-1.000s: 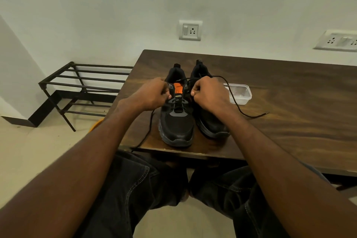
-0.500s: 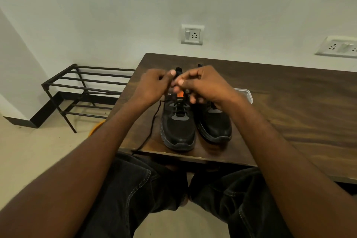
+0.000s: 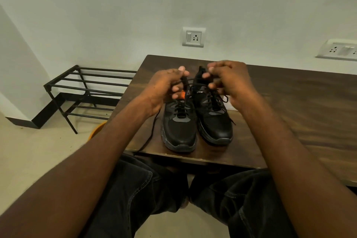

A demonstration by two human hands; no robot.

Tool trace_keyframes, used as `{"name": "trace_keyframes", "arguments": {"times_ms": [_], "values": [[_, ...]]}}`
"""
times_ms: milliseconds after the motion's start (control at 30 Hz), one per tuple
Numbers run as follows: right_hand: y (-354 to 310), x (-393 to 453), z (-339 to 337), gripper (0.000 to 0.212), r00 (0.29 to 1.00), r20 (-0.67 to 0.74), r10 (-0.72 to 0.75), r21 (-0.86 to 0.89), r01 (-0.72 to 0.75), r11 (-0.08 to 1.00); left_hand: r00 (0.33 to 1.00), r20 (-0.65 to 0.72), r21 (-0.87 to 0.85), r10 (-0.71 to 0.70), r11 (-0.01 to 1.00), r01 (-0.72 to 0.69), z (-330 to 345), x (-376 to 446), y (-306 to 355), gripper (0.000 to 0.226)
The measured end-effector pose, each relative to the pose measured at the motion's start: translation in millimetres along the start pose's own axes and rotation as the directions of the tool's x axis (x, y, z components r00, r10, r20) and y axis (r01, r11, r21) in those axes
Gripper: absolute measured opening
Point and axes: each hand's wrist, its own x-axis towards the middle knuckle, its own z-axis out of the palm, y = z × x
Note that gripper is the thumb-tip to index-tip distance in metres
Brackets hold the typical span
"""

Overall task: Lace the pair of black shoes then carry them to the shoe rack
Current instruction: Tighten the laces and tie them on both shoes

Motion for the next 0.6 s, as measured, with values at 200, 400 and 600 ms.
{"name": "trace_keyframes", "arguments": {"times_ms": [200, 400, 600], "values": [[26, 17, -25, 0.025, 0.980, -0.088, -0.176, -0.860, 0.014, 0.510, 0.961, -0.255, 0.225, 0.105, 0.973, -0.047, -32, 15, -7, 0.011], [18, -4, 19, 0.024, 0.908, 0.393, -0.146, -0.473, 0.335, 0.815, 0.990, -0.043, 0.293, 0.131, 0.950, -0.113, -9, 6, -7, 0.014], [20, 7, 21, 0.013, 0.984, 0.026, -0.174, -0.551, 0.159, 0.819, 0.982, -0.101, 0.310, 0.159, 0.943, -0.120, -8, 9, -5, 0.009]]}}
